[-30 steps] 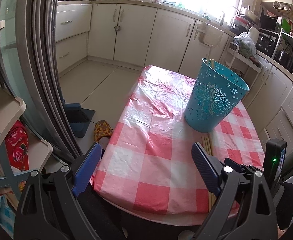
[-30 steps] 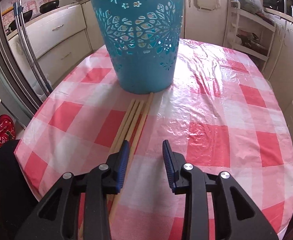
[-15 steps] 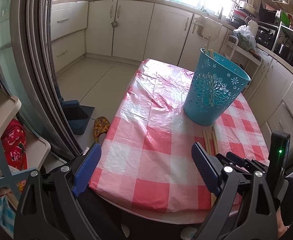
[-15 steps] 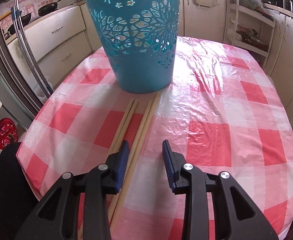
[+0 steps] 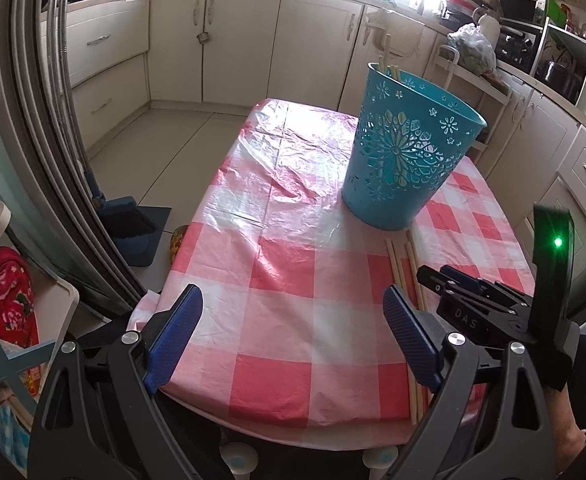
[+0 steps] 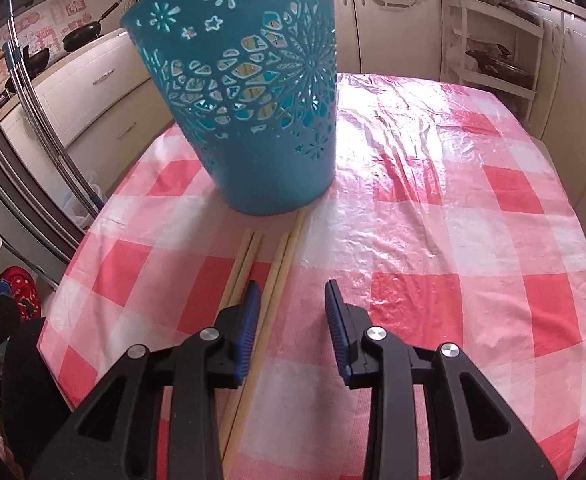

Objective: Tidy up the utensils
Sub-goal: 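Lower the right tool back to the chopstick bundle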

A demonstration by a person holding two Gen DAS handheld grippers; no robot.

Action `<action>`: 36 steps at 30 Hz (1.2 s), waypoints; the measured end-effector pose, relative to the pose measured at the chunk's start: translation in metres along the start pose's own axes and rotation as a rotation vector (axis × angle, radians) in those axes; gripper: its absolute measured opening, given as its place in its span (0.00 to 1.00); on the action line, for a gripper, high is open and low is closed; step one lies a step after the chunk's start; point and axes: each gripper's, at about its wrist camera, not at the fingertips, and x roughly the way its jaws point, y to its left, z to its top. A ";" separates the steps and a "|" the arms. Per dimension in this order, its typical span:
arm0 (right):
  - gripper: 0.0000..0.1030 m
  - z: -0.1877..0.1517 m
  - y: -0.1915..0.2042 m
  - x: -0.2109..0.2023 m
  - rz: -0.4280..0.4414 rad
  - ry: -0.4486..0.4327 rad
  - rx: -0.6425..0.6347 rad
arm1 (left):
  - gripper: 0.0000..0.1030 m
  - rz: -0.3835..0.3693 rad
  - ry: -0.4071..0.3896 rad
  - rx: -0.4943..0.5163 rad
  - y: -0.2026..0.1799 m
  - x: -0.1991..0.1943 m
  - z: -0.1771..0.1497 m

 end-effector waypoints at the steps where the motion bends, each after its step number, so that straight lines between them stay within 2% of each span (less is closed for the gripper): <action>1: 0.32 -0.001 0.000 0.000 -0.001 -0.006 0.000 | 0.85 -0.001 0.005 0.005 -0.002 0.001 -0.001; 7: 0.29 -0.001 0.000 -0.002 -0.002 -0.008 -0.033 | 0.85 -0.003 0.044 0.035 -0.012 0.017 -0.001; 12: 0.27 0.001 -0.019 -0.002 0.068 0.000 0.046 | 0.85 -0.019 0.061 0.057 -0.024 0.026 0.002; 27: 0.27 0.006 -0.009 0.005 0.028 -0.012 0.001 | 0.85 -0.022 0.096 0.098 -0.043 0.041 0.001; 32: 0.27 0.007 0.003 0.007 -0.027 -0.031 -0.079 | 0.85 -0.018 0.103 0.108 -0.047 0.044 -0.001; 36: 0.27 0.009 0.005 0.010 -0.002 -0.017 -0.068 | 0.85 -0.017 0.104 0.109 -0.047 0.043 -0.002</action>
